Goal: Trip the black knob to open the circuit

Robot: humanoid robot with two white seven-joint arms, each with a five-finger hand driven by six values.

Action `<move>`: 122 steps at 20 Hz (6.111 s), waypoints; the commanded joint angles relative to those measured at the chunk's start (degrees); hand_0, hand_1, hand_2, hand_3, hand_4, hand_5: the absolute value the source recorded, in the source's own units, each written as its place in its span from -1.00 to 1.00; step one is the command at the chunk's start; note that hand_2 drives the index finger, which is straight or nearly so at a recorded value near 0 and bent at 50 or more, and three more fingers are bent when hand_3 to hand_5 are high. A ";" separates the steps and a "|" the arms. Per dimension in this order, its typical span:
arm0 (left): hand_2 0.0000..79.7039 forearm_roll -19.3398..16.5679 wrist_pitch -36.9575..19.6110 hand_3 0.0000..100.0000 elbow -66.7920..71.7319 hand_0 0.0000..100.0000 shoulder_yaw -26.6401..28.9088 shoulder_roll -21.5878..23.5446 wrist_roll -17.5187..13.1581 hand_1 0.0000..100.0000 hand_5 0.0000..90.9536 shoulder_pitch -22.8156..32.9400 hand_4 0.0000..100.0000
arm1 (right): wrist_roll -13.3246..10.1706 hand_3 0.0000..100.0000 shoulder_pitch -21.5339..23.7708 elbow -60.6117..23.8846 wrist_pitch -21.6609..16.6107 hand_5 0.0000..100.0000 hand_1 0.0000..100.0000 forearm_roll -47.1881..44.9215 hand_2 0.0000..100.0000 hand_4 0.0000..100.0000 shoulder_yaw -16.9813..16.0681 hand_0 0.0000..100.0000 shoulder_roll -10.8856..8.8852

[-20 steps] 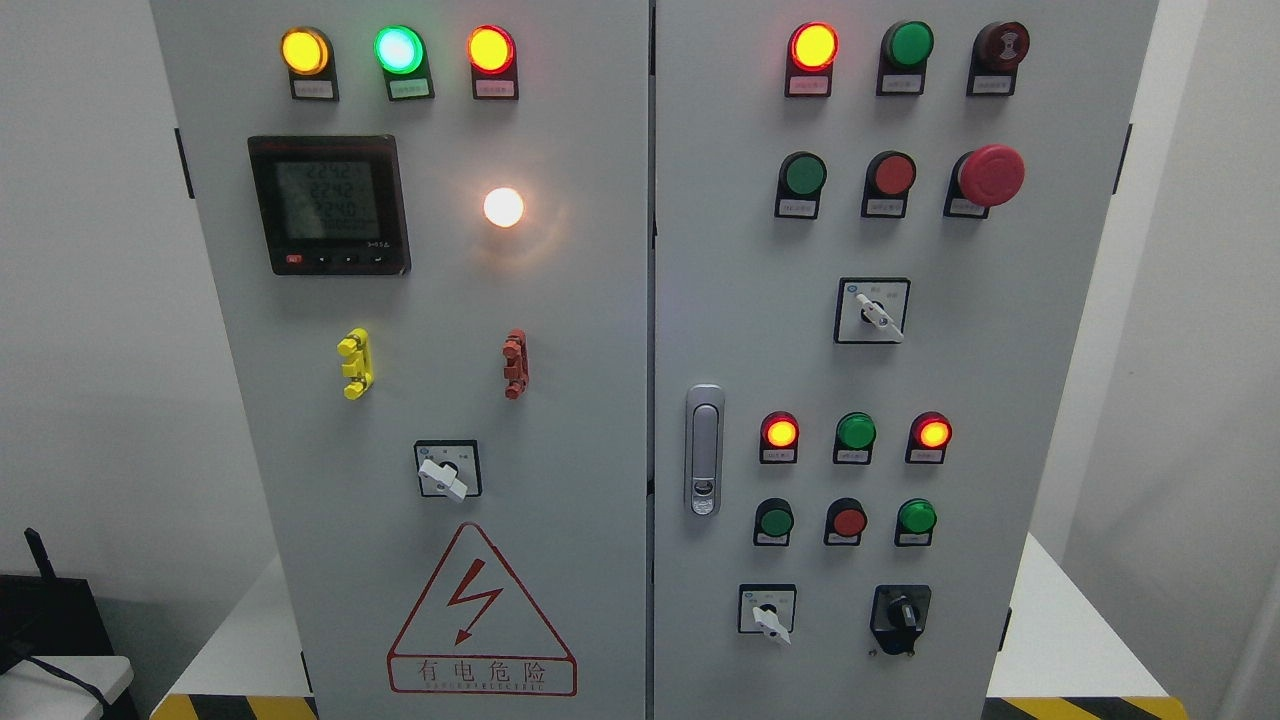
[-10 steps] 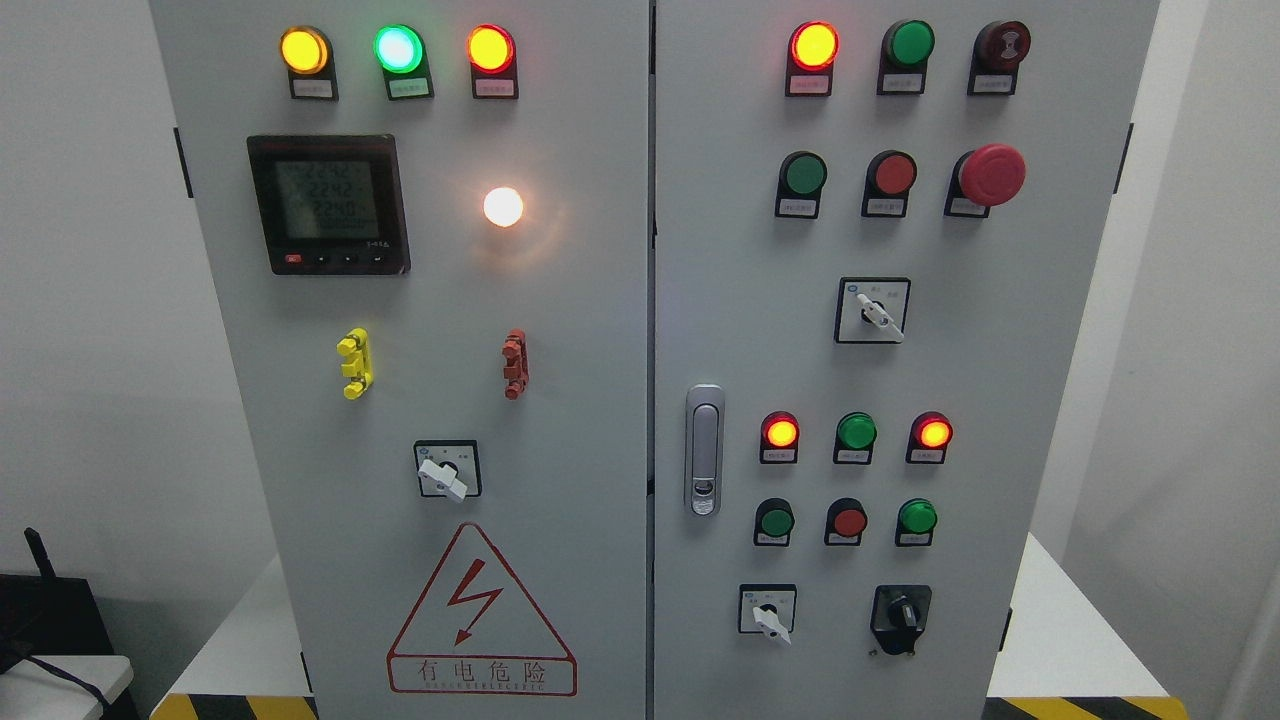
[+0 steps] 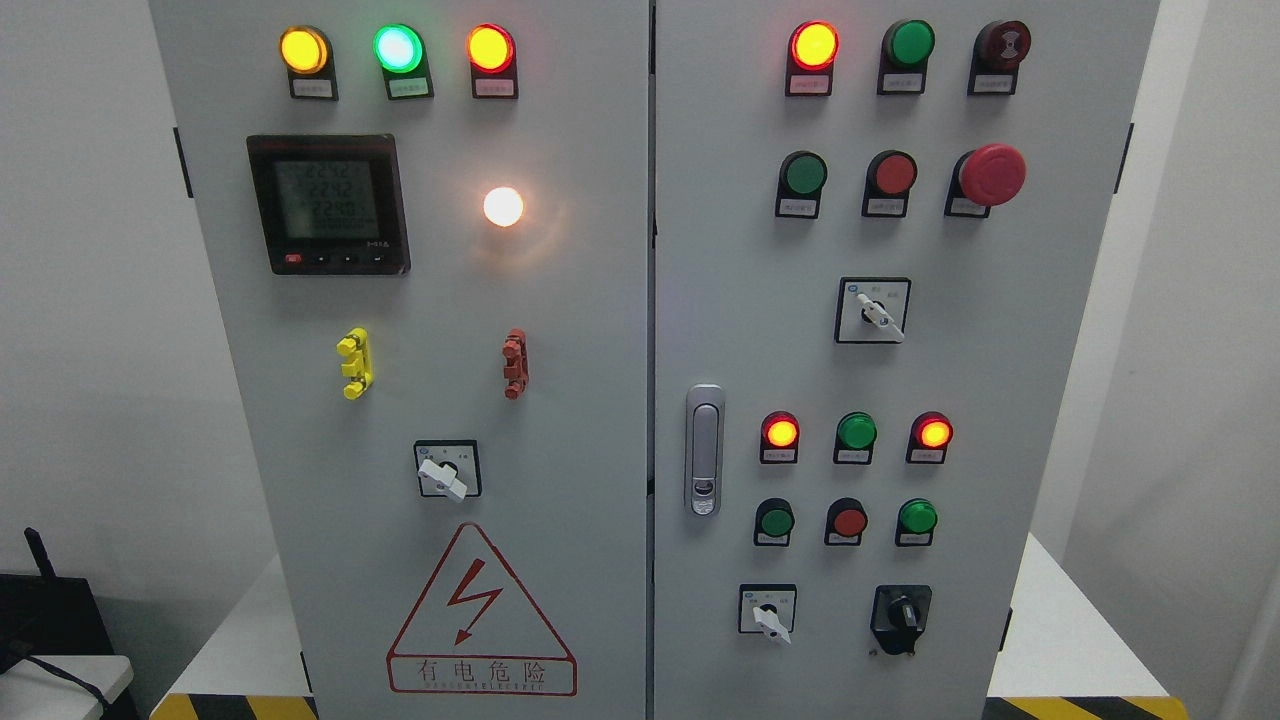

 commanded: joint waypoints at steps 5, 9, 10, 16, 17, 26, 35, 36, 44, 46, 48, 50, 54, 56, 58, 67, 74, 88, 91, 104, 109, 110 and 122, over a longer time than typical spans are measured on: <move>-1.00 -1.85 0.02 -1.00 0.00 -0.76 0.00 0.00 0.04 -0.22 -1.00 -0.44 -1.00 | -5.47 0.61 -7.73 1.92 8.38 0.86 0.50 4.87 -0.23 0.75 6.85 -0.91 1.71; -1.00 -1.93 0.02 -1.00 0.00 -0.76 0.00 0.00 0.04 -0.22 -1.00 -0.44 -1.00 | -6.70 0.63 -10.11 3.94 10.75 0.87 0.51 5.22 -0.20 0.76 8.53 -0.90 3.72; -1.00 -1.85 0.02 -1.00 0.00 -0.76 0.00 0.00 0.04 -0.22 -1.00 -0.44 -1.00 | -7.58 0.63 -10.89 4.21 11.46 0.87 0.51 5.22 -0.20 0.76 8.79 -0.87 4.08; -1.00 -1.93 0.02 -1.00 0.00 -0.76 0.00 0.00 0.04 -0.22 -1.00 -0.44 -1.00 | -9.17 0.63 -14.85 6.31 15.41 0.88 0.52 5.22 -0.17 0.78 11.25 -0.66 6.89; -1.00 -1.93 0.02 -1.00 0.00 -0.76 0.00 0.00 0.04 -0.22 -1.00 -0.44 -1.00 | -9.17 0.63 -15.55 6.93 15.50 0.88 0.52 5.31 -0.17 0.78 11.26 -0.65 7.41; -1.00 -1.93 0.02 -1.00 0.00 -0.76 0.00 0.00 0.04 -0.22 -1.00 -0.44 -1.00 | -10.57 0.62 -19.51 10.27 17.79 0.88 0.58 6.10 -0.18 0.78 11.34 -0.60 8.91; -1.00 -1.84 0.02 -1.00 0.00 -0.76 0.00 0.00 0.04 -0.22 -1.00 -0.44 -1.00 | -12.59 0.61 -23.21 14.05 19.02 0.88 0.59 6.10 -0.20 0.77 10.99 -0.56 10.58; -1.00 -1.84 0.02 -1.00 0.00 -0.76 0.00 0.00 0.04 -0.22 -1.00 -0.44 -1.00 | -12.68 0.61 -23.21 14.23 19.02 0.88 0.59 6.10 -0.20 0.77 10.82 -0.55 10.58; -1.00 -1.84 0.02 -1.00 0.00 -0.76 0.00 0.00 0.04 -0.22 -1.00 -0.44 -1.00 | -14.18 0.60 -24.52 16.07 19.02 0.88 0.59 6.10 -0.21 0.77 10.38 -0.53 11.11; -1.00 -1.84 0.02 -1.00 0.00 -0.76 0.00 0.00 0.04 -0.22 -1.00 -0.44 -1.00 | -14.18 0.60 -25.14 16.68 19.02 0.88 0.59 6.10 -0.21 0.77 10.38 -0.52 11.11; -1.00 -1.93 0.02 -1.00 0.00 -0.76 0.00 0.00 0.04 -0.22 -1.00 -0.44 -1.00 | -14.27 0.60 -25.49 17.30 19.02 0.88 0.59 6.10 -0.21 0.77 10.11 -0.51 11.20; -1.00 -1.93 0.02 -1.00 0.00 -0.76 0.00 0.00 0.04 -0.22 -1.00 -0.44 -1.00 | -14.79 0.60 -26.10 17.74 19.02 0.88 0.58 6.18 -0.22 0.77 9.50 -0.51 11.46; -1.00 -1.85 0.02 -1.00 0.00 -0.76 0.00 0.00 0.04 -0.22 -1.00 -0.44 -1.00 | -14.88 0.59 -26.72 18.36 19.02 0.88 0.58 6.10 -0.23 0.77 8.18 -0.50 11.55; -1.00 -1.84 0.02 -1.00 0.00 -0.76 0.00 0.00 0.04 -0.22 -1.00 -0.44 -1.00 | -14.88 0.58 -26.81 18.27 19.02 0.89 0.58 6.10 -0.23 0.77 8.18 -0.50 11.55; -1.00 -1.93 0.02 -1.00 0.00 -0.76 0.00 0.00 0.04 -0.22 -1.00 -0.44 -1.00 | -14.88 0.58 -26.99 17.92 18.93 0.89 0.58 6.10 -0.24 0.77 8.27 -0.50 11.55; -1.00 -1.85 0.02 -1.00 0.00 -0.76 0.00 0.00 0.04 -0.22 -1.00 -0.44 -1.00 | -14.79 0.57 -28.22 17.83 19.02 0.89 0.59 6.10 -0.23 0.76 8.44 -0.48 12.25; -1.00 -1.84 0.02 -1.00 0.00 -0.76 0.00 0.00 0.04 -0.22 -1.00 -0.44 -1.00 | -14.79 0.57 -28.83 18.27 19.20 0.89 0.60 6.19 -0.22 0.76 8.88 -0.46 12.52; -1.00 -1.93 0.02 -1.00 0.00 -0.76 0.00 0.00 0.04 -0.22 -1.00 -0.44 -1.00 | -14.79 0.58 -29.45 18.36 20.08 0.89 0.62 6.27 -0.16 0.76 8.97 -0.45 12.61; -1.00 -1.85 0.02 -1.00 0.00 -0.76 0.00 0.00 0.04 -0.22 -1.00 -0.44 -1.00 | -14.88 0.59 -29.45 18.36 20.08 0.89 0.61 6.63 -0.15 0.76 8.80 -0.46 12.69; -1.00 -1.85 0.02 -1.00 0.00 -0.76 0.00 0.00 0.04 -0.22 -1.00 -0.44 -1.00 | -14.88 0.61 -29.80 18.45 20.16 0.89 0.56 6.71 -0.12 0.77 8.79 -0.44 12.69; -1.00 -1.93 0.02 -1.00 0.00 -0.76 0.00 0.00 0.04 -0.22 -1.00 -0.44 -1.00 | -14.88 0.61 -29.89 18.36 20.16 0.89 0.57 6.71 -0.11 0.77 8.88 -0.41 12.69; -1.00 -1.93 0.02 -1.00 0.00 -0.76 0.00 0.00 0.04 -0.22 -1.00 -0.44 -1.00 | -14.88 0.61 -29.89 18.45 20.16 0.89 0.57 6.71 -0.11 0.77 8.97 -0.41 12.69; -1.00 -1.93 0.02 -1.00 0.00 -0.76 0.00 -0.08 0.04 -0.22 -1.00 -0.44 -1.00 | -14.88 0.63 -29.97 18.36 20.95 0.89 0.58 6.80 -0.07 0.77 9.06 -0.30 12.69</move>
